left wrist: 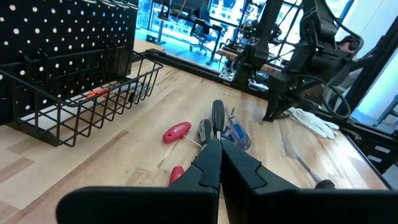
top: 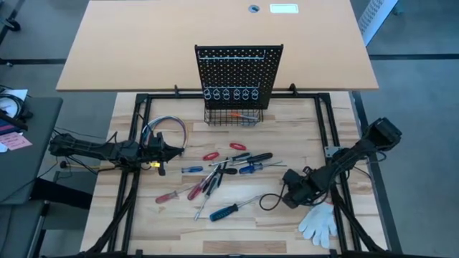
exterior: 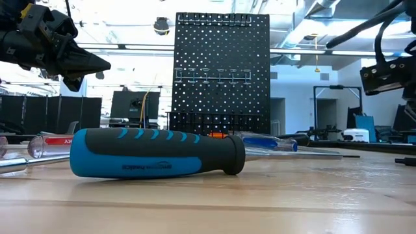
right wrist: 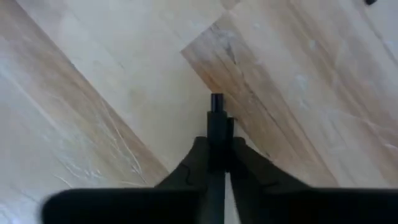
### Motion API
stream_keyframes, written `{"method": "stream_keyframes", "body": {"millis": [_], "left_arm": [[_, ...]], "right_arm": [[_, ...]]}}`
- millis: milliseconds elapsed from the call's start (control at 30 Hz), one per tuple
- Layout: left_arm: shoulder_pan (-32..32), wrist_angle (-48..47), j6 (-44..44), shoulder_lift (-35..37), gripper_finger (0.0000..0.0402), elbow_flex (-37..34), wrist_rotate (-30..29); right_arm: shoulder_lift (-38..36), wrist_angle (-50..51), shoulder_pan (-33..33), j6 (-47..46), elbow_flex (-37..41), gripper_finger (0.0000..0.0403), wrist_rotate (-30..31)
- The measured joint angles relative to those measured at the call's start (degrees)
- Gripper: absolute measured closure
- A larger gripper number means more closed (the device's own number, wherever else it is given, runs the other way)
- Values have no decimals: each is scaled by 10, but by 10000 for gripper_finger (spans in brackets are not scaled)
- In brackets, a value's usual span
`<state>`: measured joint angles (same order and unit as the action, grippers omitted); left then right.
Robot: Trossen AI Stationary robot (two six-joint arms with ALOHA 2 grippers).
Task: Hang tools onto peg board
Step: Put the bottom black pen into the wire basket on the pegboard
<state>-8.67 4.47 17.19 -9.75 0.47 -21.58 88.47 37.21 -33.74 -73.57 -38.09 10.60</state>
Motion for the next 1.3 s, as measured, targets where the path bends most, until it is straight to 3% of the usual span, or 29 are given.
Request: {"method": "stream_keyframes", "body": {"millis": [133, 267, 433, 533, 733, 933, 1133, 1300], "left_arm": [[0, 0, 0, 0, 401, 0, 0], [0, 0, -3, 0, 401, 0, 2], [0, 68, -114, -6, 401, 0, 95], [0, 139, -165, -28, 401, 0, 146], [0, 246, -235, -151, 402, 0, 152], [0, 410, -294, -358, 389, 26, 144], [1, 547, -331, -583, 301, 120, 164], [7, 574, -337, -749, 215, 241, 158]], "right_arm": [[-16, -11, -1, -12, 7, 384, 57], [-54, -67, 3, 17, 12, 386, 197], [-103, -224, 25, 183, 10, 387, 334], [-109, -374, 46, 333, 11, 388, 376], [-74, -746, 103, 620, 42, 388, 313], [18, -1078, 178, 729, 69, 388, 132], [101, -1271, 225, 755, 65, 388, 37], [111, -1264, 234, 759, 59, 388, 27]]}}
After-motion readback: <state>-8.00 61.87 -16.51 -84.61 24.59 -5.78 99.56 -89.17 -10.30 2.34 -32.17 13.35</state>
